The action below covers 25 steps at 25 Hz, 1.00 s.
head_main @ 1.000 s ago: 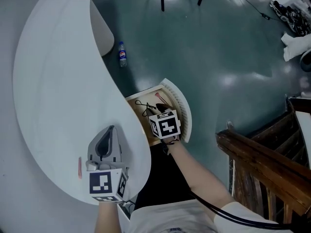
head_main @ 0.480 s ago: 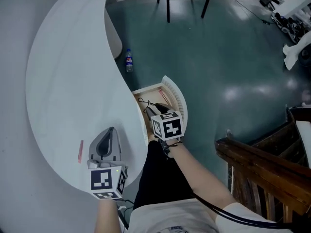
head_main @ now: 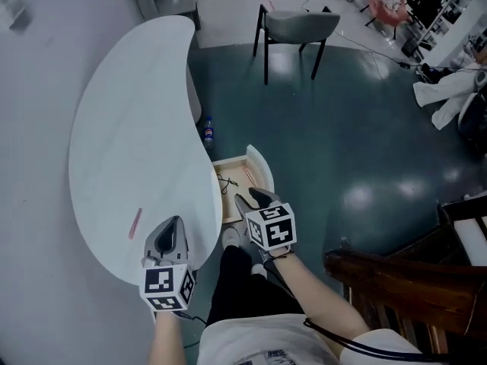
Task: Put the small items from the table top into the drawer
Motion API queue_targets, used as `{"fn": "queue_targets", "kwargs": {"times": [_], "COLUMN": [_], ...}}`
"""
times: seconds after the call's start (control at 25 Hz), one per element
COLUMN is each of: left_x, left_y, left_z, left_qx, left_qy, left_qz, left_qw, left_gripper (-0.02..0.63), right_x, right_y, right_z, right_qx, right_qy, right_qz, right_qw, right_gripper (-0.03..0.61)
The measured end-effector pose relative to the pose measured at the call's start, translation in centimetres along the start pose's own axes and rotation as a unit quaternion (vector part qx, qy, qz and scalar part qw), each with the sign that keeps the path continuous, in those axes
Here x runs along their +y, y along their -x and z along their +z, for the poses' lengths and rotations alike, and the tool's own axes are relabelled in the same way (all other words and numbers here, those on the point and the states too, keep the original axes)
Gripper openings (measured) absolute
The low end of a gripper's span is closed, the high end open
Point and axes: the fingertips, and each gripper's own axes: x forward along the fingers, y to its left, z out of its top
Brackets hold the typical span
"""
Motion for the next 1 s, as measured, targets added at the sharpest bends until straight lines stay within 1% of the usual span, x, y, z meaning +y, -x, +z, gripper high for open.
{"fn": "queue_targets", "kwargs": {"times": [0.16, 0.28, 0.44, 0.52, 0.6, 0.84, 1.0], "left_x": [-1.3, -2.1, -3.0, -3.6, -3.7, -3.3, -2.7], "left_y": [2.9, 4.6, 6.5, 7.3, 8.3, 11.6, 14.0], "left_z": [1.8, 3.0, 4.2, 4.6, 5.0, 6.1, 6.9], "left_qx": [-0.015, -0.03, -0.048, -0.052, -0.052, -0.052, -0.055], "left_qy": [-0.009, -0.014, 0.0, 0.001, -0.008, -0.02, -0.024], "left_qz": [0.001, 0.001, 0.007, 0.007, 0.011, 0.036, 0.047], "left_qw": [0.9998, 0.9995, 0.9988, 0.9986, 0.9986, 0.9978, 0.9971], "left_gripper": [0.02, 0.02, 0.02, 0.02, 0.02, 0.02, 0.02], "right_x": [2.5, 4.2, 6.0, 6.8, 8.0, 11.8, 14.3], "right_y": [5.3, 8.3, 11.4, 12.9, 14.2, 16.8, 18.1], "right_z": [2.9, 5.1, 7.1, 7.6, 8.0, 8.8, 9.7], "right_qx": [-0.037, -0.061, -0.082, -0.089, -0.096, -0.11, -0.115], "right_qy": [0.017, 0.04, 0.064, 0.069, 0.071, 0.074, 0.083], "right_qz": [0.016, 0.024, 0.037, 0.042, 0.051, 0.09, 0.102], "right_qw": [0.999, 0.997, 0.994, 0.993, 0.992, 0.987, 0.985], "right_gripper": [0.169, 0.166, 0.166, 0.166, 0.166, 0.166, 0.162]}}
